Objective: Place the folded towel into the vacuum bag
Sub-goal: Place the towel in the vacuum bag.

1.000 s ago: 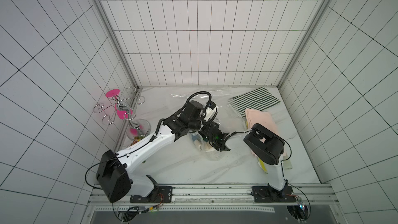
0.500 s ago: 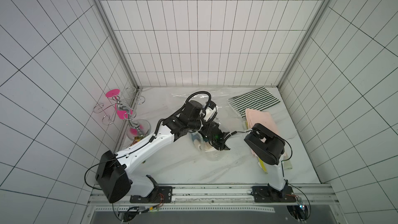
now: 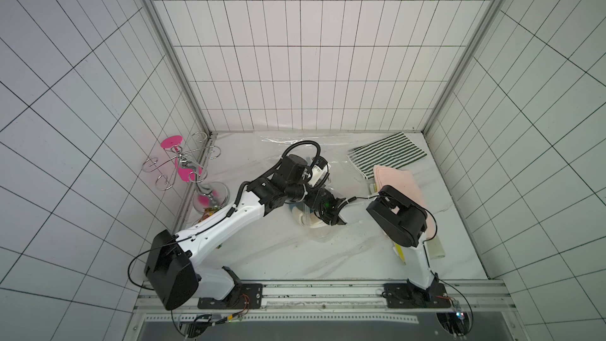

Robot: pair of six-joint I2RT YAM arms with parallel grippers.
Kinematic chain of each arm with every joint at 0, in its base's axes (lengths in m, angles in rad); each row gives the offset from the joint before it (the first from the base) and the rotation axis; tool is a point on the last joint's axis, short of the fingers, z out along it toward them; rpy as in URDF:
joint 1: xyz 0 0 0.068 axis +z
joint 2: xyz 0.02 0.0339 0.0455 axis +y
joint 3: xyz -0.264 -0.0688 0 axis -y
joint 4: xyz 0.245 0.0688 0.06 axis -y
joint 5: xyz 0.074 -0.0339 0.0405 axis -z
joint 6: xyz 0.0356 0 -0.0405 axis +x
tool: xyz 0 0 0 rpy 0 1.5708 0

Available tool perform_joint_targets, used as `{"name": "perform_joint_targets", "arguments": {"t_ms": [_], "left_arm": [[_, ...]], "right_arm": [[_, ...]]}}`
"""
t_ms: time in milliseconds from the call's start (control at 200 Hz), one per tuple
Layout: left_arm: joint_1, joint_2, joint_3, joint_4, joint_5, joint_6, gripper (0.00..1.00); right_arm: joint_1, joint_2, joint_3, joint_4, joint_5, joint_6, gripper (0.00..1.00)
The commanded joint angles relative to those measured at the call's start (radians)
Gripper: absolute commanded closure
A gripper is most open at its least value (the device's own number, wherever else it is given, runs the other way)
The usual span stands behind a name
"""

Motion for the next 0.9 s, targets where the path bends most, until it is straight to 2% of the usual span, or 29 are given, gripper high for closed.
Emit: {"name": "perform_joint_targets", "arguments": {"t_ms": [0,180,370,460,585,750,895], "left_arm": [[-0.040,0.005,-0.047,-0.046,0.117,0.001,1.00],[-0.041,0.016,-0.070,-0.075,0.114,0.020,1.00],[-0.036,0.013,-0.055,-0.123,0.024,0.036,1.00],[-0.036,-0.008,-0.060,-0.130,0.011,0.035,1.00],[-0.044,-0.021,-0.086,-0.080,0.059,-0.002,1.00],[-0.076,-0.008,-0.096,-0.070,0.073,-0.014,1.00],[-0.080,-0.007,-0.107,-0.065,0.115,-0.007,1.00]], "right_arm": [[-0.012,0.057,0.104,0.110,-0.098,-0.040,0.94],[-0.021,0.052,0.072,0.296,-0.077,0.030,0.94],[-0.026,-0.021,-0.013,0.366,0.046,0.078,0.95],[-0.030,-0.076,-0.046,0.347,0.059,0.100,0.95],[-0.016,-0.129,-0.055,0.316,0.101,0.080,0.95],[-0.039,-0.117,-0.057,0.241,0.138,0.050,0.95],[-0.049,-0.167,-0.097,0.188,0.130,0.043,0.95]]}}
